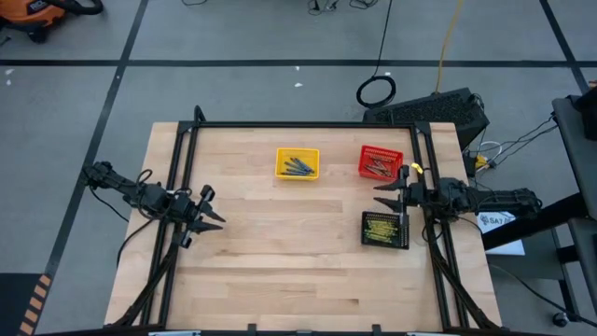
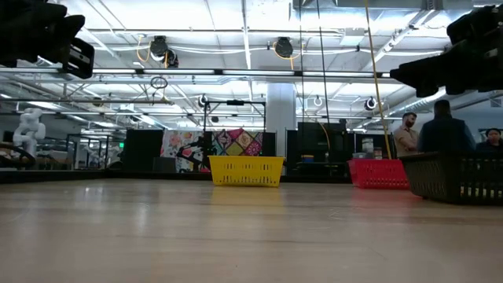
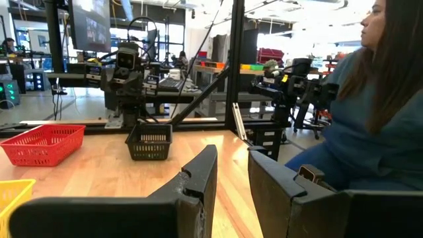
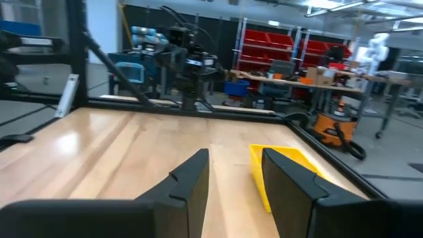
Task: Sort crayons
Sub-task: Return to Home Position
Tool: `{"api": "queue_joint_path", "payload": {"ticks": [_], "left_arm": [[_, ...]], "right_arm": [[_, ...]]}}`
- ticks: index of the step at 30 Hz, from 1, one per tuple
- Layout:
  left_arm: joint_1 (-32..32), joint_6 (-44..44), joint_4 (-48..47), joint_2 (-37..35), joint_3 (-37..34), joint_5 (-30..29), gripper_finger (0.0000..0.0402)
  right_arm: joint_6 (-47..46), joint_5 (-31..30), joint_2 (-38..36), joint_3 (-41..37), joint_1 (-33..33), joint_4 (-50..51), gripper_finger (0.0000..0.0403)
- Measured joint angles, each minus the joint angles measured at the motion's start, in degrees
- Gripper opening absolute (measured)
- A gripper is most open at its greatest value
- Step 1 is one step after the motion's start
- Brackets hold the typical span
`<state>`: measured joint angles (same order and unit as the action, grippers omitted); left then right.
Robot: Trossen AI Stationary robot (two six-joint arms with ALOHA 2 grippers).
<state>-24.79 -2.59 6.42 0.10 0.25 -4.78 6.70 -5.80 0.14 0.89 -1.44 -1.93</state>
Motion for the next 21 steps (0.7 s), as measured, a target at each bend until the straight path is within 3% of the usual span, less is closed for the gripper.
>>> {"api": "queue_joint_path", "payload": {"ticks": [6,21], "left_arm": [[0.0,0.0,0.0,0.0,0.0,0.0,0.0090],[0.0,0.0,0.0,0.0,0.0,0.0,0.0090]], "right_arm": [[0.0,0.0,0.0,0.0,3.4,0.0,0.0128],[0.0,0.0,0.0,0.0,3.6,0.0,0.0128]]}}
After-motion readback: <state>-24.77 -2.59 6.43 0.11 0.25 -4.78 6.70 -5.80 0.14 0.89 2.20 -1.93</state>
